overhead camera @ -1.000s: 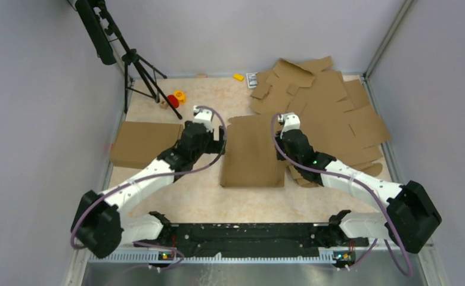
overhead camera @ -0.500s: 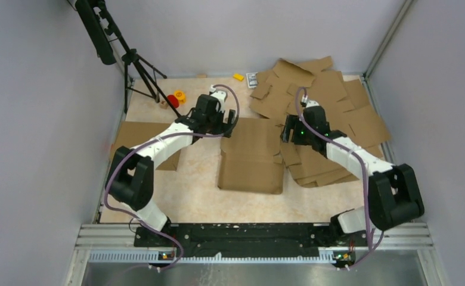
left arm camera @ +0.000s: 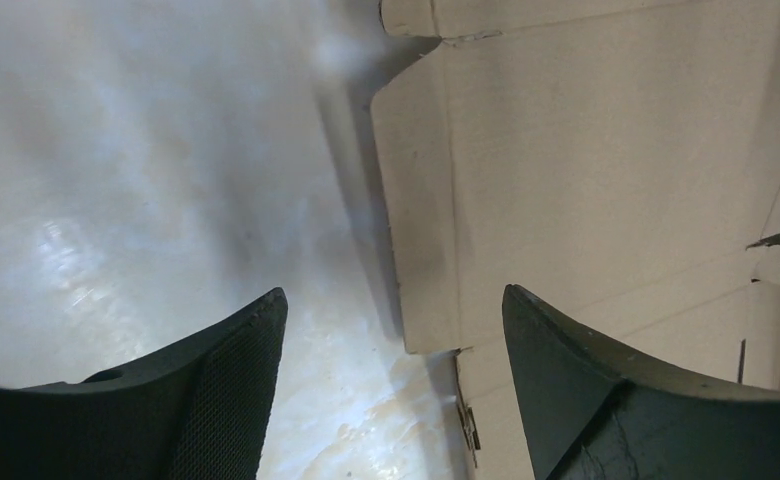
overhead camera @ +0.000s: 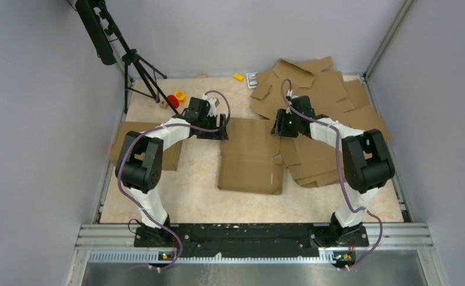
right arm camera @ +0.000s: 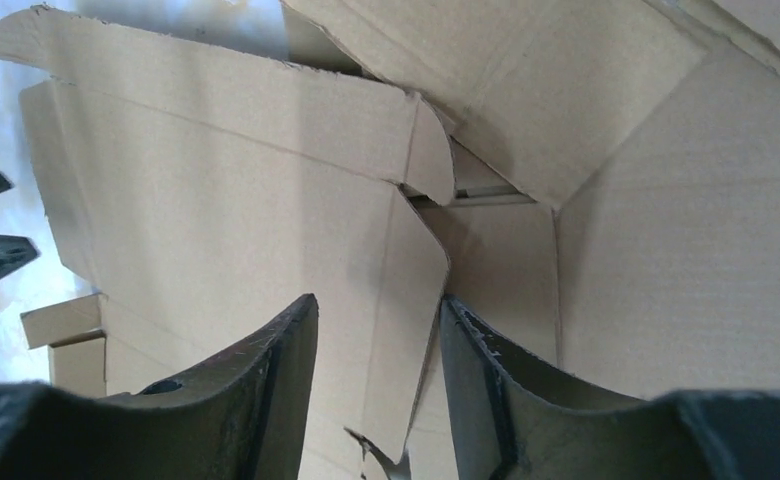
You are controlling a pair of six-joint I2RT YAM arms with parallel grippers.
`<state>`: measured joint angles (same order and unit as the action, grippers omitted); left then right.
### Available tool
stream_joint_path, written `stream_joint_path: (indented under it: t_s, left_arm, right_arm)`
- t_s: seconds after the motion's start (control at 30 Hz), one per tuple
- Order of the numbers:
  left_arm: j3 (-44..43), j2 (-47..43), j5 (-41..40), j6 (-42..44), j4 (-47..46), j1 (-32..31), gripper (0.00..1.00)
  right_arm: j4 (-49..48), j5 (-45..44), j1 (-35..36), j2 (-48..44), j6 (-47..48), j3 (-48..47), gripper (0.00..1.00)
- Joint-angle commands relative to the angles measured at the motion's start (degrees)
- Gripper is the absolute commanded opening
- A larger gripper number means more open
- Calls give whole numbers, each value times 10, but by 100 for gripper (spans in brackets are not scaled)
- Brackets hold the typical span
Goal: Fold the paper box
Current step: Fold the paper box at the center of the board.
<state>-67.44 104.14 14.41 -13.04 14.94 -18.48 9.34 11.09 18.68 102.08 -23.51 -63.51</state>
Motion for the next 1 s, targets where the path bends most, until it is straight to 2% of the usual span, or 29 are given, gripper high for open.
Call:
stream_joint_path:
  t_s: [0.0,0.13,0.23,0.4,0.53,0.77,0.97]
  left_arm:
    - [-6,37,63,-12,-39,0,77]
    - [-11,61,84,-13,-43,1,74]
    - [-5,56,91,-11,-53,1,73]
    - [41,2,90,-1,-98,2,73]
    - [83,-60,68,10,-131,4,76]
    - [115,-174,-16,29,-93,4,79]
    - [92,-258,24,65,-89,-10,86]
  right_arm:
    - [-25,28,-1,32,3,-30,44]
    - [-53,73,-1,47,9,-30,25]
    - [-75,95,-1,47,10,-24,0]
    - [-128,99,-1,-7,32,22,0]
    - [-186,103,-1,-96,63,85,0]
    - [-239,106,28,-195,120,144,0]
    - [-282,96,51,-232,145,184,0]
